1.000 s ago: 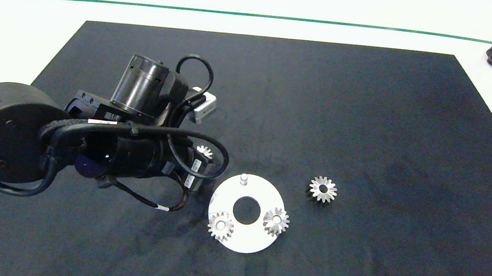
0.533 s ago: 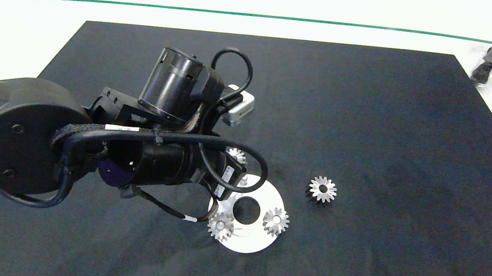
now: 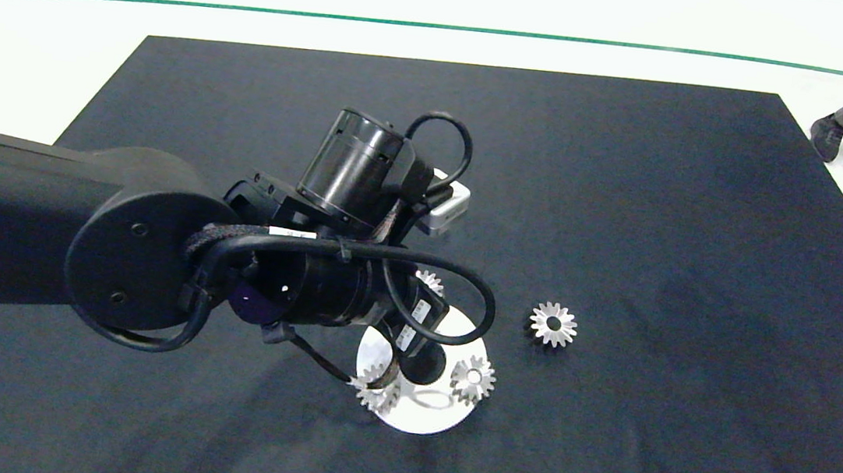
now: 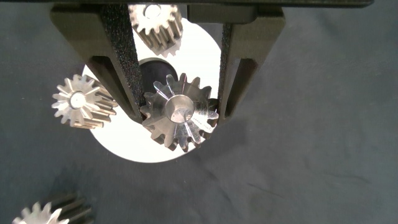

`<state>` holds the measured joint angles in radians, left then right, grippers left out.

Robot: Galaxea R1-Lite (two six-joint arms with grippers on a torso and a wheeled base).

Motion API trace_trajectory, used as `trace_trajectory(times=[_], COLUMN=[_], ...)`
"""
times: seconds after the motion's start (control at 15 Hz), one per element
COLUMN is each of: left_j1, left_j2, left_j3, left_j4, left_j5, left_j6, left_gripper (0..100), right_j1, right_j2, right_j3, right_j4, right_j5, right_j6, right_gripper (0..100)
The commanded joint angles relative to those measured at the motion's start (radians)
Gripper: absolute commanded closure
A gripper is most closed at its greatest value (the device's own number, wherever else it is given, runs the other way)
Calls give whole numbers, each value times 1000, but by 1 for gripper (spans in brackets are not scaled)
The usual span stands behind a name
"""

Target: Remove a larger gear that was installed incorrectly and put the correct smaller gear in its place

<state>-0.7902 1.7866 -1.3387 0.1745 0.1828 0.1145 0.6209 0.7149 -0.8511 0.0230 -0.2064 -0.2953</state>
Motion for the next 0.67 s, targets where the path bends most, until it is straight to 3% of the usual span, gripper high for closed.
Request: trace_trajectory(times=[0.07, 0.67], left_j1=[0, -6], left_j2=[28, 74], left_j3=[-2, -45], left_j4=[0, 0], left_j5=[1, 3], left_j6=[4, 8], left_gripper=[81, 81], right_j1=[0, 2], right_j2=[8, 8], right_j3=[0, -2], right_j4=[-2, -2], right_j5=[1, 2], right_j6=[-2, -2], right_gripper=[0, 0])
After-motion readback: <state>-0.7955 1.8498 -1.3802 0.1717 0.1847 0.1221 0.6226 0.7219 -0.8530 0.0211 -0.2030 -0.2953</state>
